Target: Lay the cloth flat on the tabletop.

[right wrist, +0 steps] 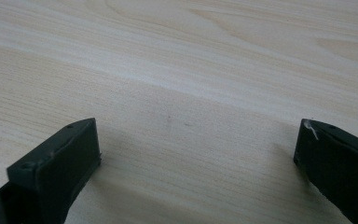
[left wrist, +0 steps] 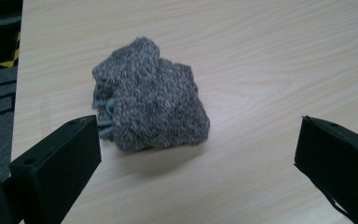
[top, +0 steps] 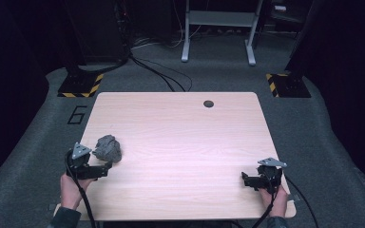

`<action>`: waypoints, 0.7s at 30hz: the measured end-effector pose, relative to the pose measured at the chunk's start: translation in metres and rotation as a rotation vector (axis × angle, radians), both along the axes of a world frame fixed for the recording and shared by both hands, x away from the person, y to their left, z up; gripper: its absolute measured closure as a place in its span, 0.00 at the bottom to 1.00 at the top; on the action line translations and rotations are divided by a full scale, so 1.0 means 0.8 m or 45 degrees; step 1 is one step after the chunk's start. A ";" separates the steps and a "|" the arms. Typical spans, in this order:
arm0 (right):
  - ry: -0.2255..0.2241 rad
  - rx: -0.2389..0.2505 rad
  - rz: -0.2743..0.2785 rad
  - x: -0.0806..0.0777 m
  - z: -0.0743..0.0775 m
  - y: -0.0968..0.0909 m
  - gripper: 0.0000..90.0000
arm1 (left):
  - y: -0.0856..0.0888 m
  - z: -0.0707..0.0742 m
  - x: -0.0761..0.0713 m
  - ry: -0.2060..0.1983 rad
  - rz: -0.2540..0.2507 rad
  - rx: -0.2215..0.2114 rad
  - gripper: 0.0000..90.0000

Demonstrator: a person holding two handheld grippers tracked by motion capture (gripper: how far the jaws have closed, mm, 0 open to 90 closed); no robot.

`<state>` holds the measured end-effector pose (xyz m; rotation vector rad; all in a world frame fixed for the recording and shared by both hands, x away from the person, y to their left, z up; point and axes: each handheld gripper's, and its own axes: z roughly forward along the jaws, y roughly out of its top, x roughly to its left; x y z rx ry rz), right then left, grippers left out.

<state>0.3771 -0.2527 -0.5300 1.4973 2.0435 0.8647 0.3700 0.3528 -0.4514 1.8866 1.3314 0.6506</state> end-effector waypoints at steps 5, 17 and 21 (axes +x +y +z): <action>0.000 0.000 0.000 0.000 0.000 0.000 0.00 | -0.002 0.010 0.014 -0.012 -0.001 0.013 0.00; -0.003 0.000 -0.003 0.000 0.000 0.000 0.00 | 0.000 -0.001 0.062 0.007 0.046 0.047 0.01; 0.001 0.003 -0.009 0.000 0.000 0.000 0.00 | 0.007 -0.009 0.075 0.039 0.061 0.037 0.01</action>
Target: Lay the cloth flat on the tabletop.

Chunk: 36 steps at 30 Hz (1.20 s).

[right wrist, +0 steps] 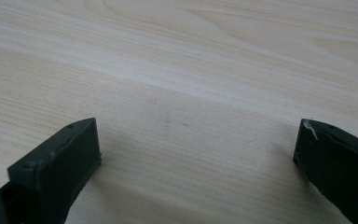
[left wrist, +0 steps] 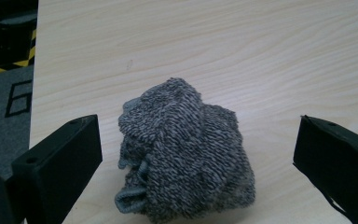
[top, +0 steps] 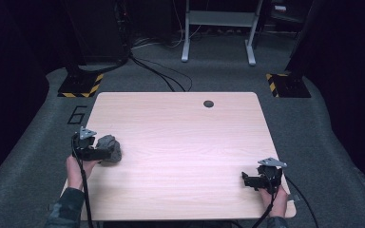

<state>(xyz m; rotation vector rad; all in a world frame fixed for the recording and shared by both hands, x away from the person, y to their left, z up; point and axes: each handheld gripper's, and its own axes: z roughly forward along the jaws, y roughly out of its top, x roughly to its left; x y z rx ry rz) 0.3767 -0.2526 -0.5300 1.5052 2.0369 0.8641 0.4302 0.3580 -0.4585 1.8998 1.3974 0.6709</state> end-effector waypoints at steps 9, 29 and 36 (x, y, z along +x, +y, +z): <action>0.000 0.000 0.000 0.000 0.000 0.000 0.00 | 0.006 -0.023 0.016 0.072 0.019 -0.019 0.08; -0.005 -0.001 -0.005 0.000 0.000 0.000 0.00 | -0.006 -0.062 0.010 0.093 0.008 -0.070 0.56; -0.004 -0.003 -0.003 0.000 0.000 0.000 0.00 | -0.014 -0.044 0.003 0.025 -0.020 -0.042 0.67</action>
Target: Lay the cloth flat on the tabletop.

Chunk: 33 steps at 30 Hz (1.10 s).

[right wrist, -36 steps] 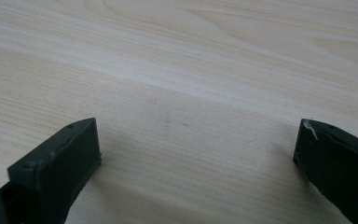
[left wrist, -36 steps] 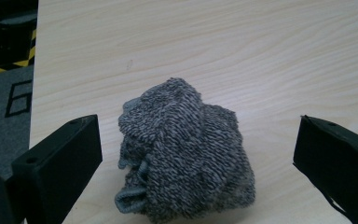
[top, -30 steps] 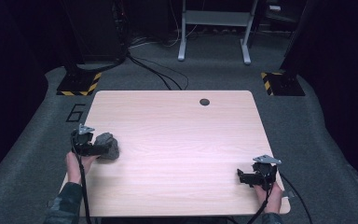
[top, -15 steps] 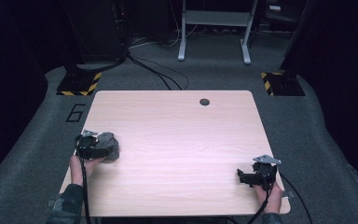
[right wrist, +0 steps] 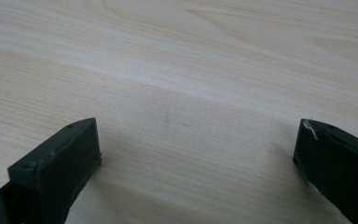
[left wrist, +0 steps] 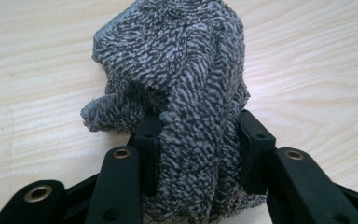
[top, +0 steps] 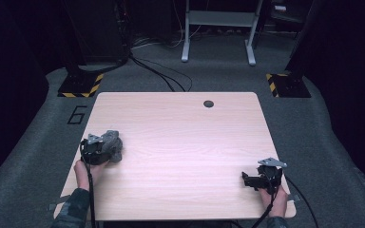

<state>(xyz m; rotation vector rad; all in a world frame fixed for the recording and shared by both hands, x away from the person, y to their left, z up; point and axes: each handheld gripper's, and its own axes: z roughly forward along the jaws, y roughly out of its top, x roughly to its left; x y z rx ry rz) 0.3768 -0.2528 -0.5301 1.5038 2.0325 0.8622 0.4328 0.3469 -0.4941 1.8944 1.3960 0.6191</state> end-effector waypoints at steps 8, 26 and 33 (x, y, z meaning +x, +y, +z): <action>0.001 -0.002 0.001 0.000 0.000 0.000 0.00 | -0.019 0.042 -0.018 -0.099 -0.100 -0.020 0.67; 0.003 0.001 -0.012 0.000 0.000 0.000 0.00 | -0.099 0.089 -0.040 -0.210 -0.370 -0.020 0.67; 0.002 0.002 -0.013 0.000 0.000 0.000 0.00 | -0.128 0.085 -0.042 -0.208 -0.437 -0.036 0.67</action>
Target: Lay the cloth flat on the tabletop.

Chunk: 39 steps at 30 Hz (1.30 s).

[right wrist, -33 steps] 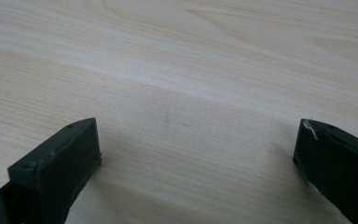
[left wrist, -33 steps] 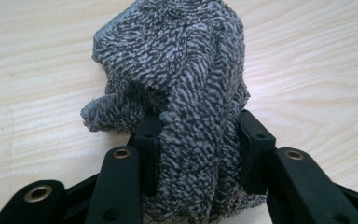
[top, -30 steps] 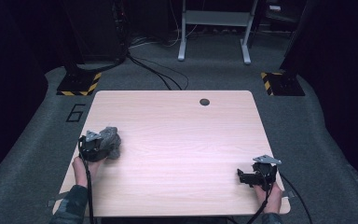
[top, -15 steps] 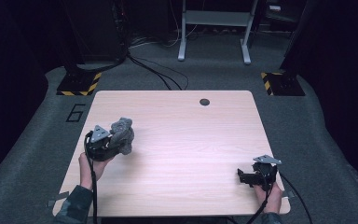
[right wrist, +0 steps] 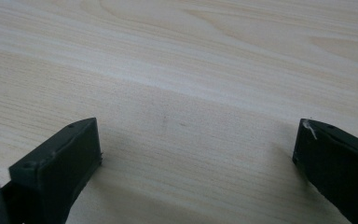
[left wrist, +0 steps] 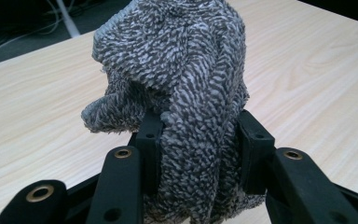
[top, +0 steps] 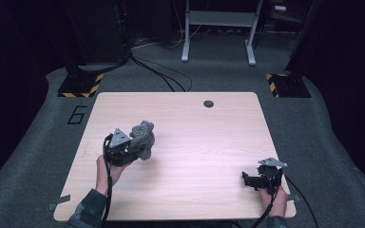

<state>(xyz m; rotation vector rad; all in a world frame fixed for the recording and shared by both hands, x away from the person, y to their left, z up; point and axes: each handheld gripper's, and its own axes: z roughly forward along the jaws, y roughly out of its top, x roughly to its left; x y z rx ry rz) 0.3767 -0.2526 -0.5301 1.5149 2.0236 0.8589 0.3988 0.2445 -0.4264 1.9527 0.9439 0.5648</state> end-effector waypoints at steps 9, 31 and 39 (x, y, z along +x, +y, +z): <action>0.000 0.001 0.000 0.000 0.000 0.000 0.00 | -0.041 -0.011 -0.004 0.029 -0.078 -0.003 0.67; 0.001 -0.002 0.016 0.002 0.000 -0.001 0.00 | -0.128 -0.092 0.019 0.246 -0.222 0.105 0.42; 0.010 -0.006 -0.002 0.001 0.001 0.002 0.00 | -0.106 -0.066 0.003 0.183 -0.201 0.029 0.16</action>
